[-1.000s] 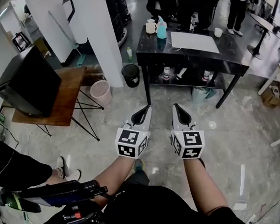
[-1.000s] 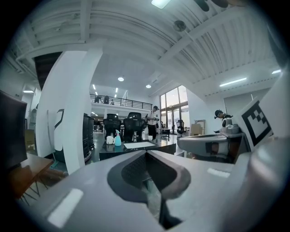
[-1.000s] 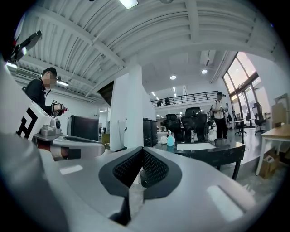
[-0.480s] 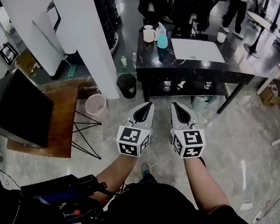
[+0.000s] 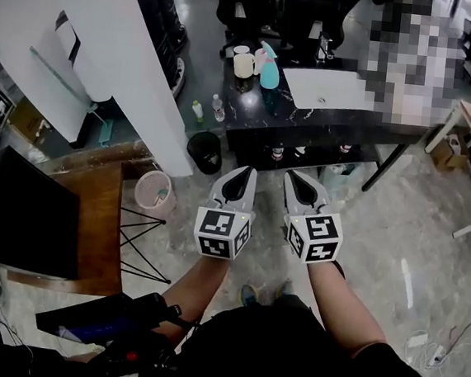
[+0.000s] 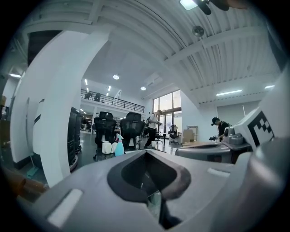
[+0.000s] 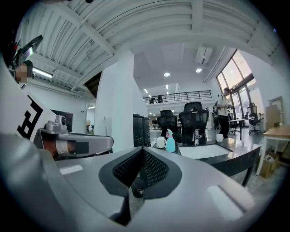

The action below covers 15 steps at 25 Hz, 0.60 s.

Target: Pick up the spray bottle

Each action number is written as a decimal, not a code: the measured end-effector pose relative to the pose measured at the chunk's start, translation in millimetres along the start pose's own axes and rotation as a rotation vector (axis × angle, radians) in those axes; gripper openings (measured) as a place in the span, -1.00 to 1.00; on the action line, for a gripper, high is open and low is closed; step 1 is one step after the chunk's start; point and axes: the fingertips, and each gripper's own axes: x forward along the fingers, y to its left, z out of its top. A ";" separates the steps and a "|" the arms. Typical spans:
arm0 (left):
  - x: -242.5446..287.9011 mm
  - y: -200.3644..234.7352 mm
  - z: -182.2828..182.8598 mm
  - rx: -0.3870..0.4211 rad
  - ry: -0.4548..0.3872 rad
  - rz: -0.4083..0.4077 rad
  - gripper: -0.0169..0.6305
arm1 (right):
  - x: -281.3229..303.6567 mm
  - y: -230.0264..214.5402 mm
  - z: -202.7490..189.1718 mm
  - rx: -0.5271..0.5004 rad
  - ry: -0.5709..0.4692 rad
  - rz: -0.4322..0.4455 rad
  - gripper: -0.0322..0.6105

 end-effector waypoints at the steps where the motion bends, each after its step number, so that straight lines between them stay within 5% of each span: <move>1: 3.2 3.5 -0.6 -0.003 0.002 0.000 -0.95 | 5.0 -0.9 -0.4 -0.002 0.004 0.000 -0.81; 15: 104.5 55.5 -2.2 0.009 0.014 0.026 -0.95 | 111.9 -54.8 -3.2 0.002 0.004 0.055 -0.81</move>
